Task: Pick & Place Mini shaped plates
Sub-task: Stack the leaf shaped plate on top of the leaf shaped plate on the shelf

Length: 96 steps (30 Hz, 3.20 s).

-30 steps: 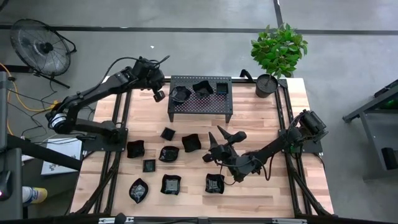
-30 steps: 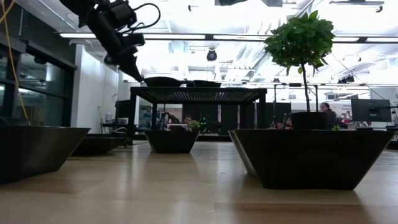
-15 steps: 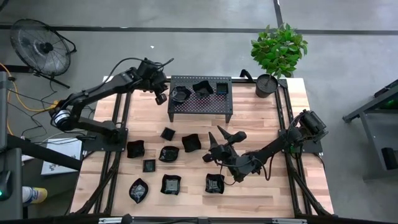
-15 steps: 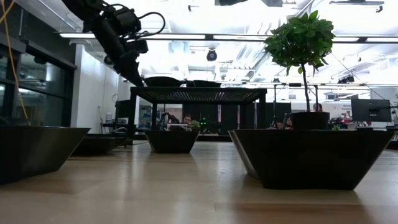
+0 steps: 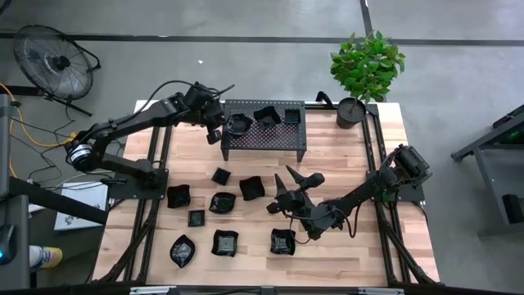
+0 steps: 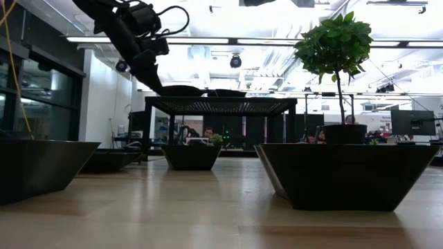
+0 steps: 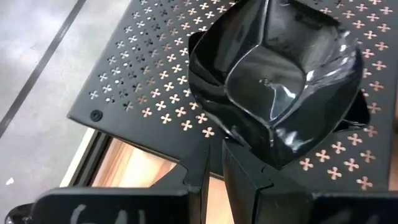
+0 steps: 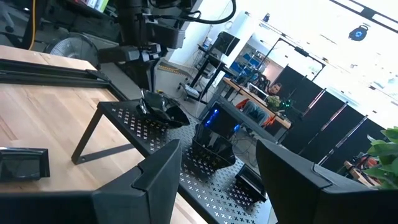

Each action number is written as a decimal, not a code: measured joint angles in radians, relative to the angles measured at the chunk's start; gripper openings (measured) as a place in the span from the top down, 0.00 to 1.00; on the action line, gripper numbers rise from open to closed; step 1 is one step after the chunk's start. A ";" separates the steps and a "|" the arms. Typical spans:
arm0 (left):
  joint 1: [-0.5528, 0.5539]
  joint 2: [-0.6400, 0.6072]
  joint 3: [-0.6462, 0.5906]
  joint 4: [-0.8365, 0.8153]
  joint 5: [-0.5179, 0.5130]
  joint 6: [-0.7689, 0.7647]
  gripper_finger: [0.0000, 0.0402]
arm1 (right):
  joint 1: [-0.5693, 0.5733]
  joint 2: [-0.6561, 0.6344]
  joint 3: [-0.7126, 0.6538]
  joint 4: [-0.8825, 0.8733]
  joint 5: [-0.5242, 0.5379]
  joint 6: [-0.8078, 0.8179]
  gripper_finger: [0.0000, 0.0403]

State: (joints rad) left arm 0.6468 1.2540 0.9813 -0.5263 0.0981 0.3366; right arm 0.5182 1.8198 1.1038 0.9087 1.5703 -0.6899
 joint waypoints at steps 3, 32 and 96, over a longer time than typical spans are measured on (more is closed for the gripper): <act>0.000 -0.011 0.000 -0.004 0.000 0.000 0.90 | 0.000 0.000 0.000 0.000 0.000 -0.001 0.49; -0.002 -0.067 0.000 -0.074 -0.008 -0.002 0.90 | 0.000 0.000 0.000 0.000 0.000 0.009 0.49; -0.287 0.073 -0.002 0.402 0.068 -0.395 0.90 | -0.001 0.000 0.000 -0.004 0.000 0.023 0.49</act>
State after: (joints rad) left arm 0.3595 1.3266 0.9798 -0.1247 0.1658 -0.0583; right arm 0.5171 1.8198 1.1038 0.9050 1.5707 -0.6666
